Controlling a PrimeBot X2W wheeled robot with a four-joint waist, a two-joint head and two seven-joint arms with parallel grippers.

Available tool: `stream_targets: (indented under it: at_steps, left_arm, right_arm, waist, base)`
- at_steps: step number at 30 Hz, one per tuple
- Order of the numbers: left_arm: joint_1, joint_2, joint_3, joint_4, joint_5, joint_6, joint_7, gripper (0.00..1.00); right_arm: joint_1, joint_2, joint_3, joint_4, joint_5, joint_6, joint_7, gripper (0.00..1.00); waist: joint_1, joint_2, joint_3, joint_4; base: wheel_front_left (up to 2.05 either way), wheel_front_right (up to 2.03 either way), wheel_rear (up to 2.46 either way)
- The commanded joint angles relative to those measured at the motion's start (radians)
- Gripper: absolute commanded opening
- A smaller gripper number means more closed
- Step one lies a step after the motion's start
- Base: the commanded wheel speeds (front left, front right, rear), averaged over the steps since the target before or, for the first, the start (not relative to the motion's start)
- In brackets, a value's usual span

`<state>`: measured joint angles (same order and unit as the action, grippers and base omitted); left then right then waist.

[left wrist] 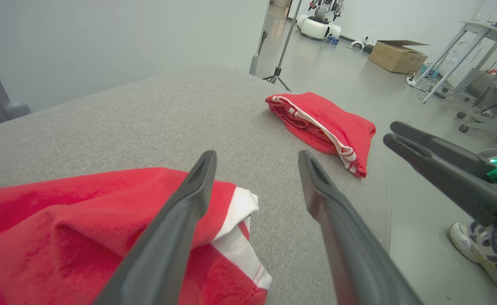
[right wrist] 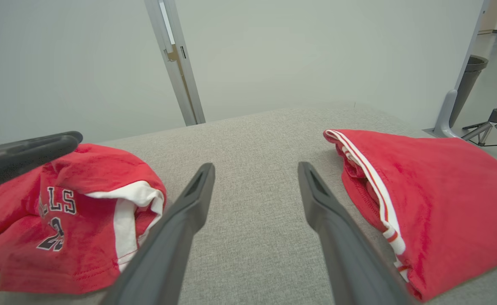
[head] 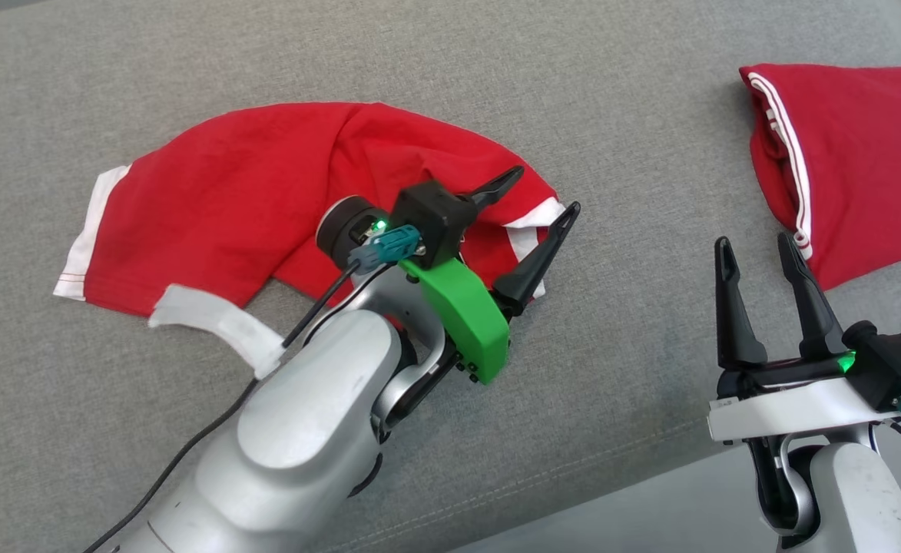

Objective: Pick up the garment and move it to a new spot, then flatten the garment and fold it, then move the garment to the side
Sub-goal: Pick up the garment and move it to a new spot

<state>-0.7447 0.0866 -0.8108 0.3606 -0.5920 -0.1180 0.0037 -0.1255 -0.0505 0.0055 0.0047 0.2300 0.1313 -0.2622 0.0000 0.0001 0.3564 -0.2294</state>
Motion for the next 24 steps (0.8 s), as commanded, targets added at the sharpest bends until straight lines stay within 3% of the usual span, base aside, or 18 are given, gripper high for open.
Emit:
stream_targets:
  at_steps: [1,15,24]
  left_arm:
    - [0.02,0.021,0.007,-0.014,0.001,0.001,-0.013,1.0]
    - [0.197,0.217,0.252,-0.309,-0.011,0.219,-0.194,1.0]
    - [0.363,0.3,0.418,-0.361,-0.031,0.291,-0.261,1.0]
  right_arm:
    - [-0.004,-0.001,-0.004,-0.004,-0.007,-0.001,-0.003,1.0]
    - [0.017,-0.002,-0.014,-0.007,-0.069,-0.001,-0.003,1.0]
    - [0.035,-0.007,-0.002,0.006,-0.092,-0.001,0.01,1.0]
  waist:
    - [0.0,-0.0001,-0.017,0.019]
    - [0.0,-0.0001,-0.113,0.156]
    - [0.0,-0.0001,-0.163,0.207]
  base:
    - [0.0,0.0,0.0]
    - [0.0,0.0,0.0]
    - [0.0,0.0,0.0]
